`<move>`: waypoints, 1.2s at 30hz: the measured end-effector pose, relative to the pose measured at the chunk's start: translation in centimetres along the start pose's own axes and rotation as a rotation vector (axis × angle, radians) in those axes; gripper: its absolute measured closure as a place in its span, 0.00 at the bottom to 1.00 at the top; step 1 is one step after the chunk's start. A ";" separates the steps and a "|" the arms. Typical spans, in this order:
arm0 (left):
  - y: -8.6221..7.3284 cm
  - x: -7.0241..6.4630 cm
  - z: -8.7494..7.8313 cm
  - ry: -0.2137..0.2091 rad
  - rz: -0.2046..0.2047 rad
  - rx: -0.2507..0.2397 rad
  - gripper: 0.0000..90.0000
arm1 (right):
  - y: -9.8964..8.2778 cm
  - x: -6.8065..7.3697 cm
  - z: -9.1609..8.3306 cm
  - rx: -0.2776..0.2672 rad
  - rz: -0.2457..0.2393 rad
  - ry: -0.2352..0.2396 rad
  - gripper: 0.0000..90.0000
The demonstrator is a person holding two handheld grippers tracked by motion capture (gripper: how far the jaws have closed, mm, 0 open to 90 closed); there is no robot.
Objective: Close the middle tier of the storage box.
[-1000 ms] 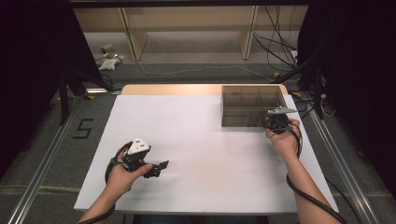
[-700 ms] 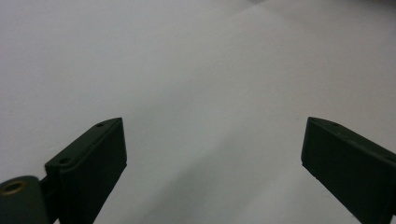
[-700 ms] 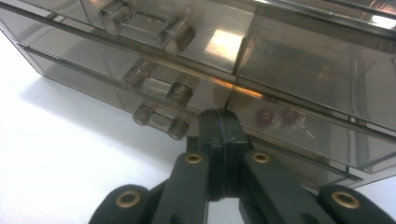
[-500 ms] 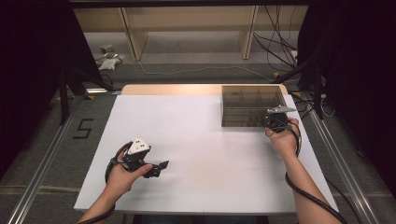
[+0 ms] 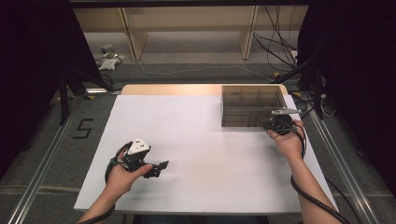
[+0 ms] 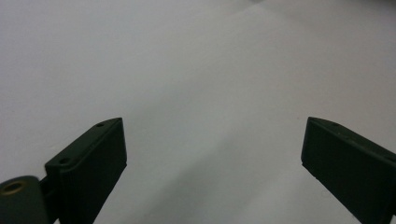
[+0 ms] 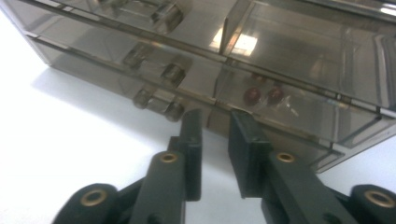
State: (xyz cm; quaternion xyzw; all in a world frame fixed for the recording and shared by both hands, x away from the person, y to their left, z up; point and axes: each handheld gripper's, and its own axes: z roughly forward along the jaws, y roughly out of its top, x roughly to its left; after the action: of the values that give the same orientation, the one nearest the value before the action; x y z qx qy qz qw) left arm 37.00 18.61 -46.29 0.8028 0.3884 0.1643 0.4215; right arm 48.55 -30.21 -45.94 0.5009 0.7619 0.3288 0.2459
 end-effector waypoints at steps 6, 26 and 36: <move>0.0 0.1 -0.1 0.001 -0.002 -0.004 0.08 | -0.3 0.3 -0.6 0.014 -0.012 0.030 0.69; 0.0 0.0 -0.1 0.002 0.000 -0.005 0.08 | -1.6 2.1 -3.3 -0.011 0.007 0.150 0.42; 0.0 0.0 -0.2 0.003 0.000 -0.007 0.08 | -2.4 3.5 -4.7 -0.023 0.003 0.210 0.33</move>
State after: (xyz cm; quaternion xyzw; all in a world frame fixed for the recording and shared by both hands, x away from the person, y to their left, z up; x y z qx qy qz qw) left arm 36.90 18.74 -46.17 0.8011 0.3886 0.1667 0.4236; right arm 42.52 -28.78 -44.78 0.4618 0.7790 0.3887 0.1698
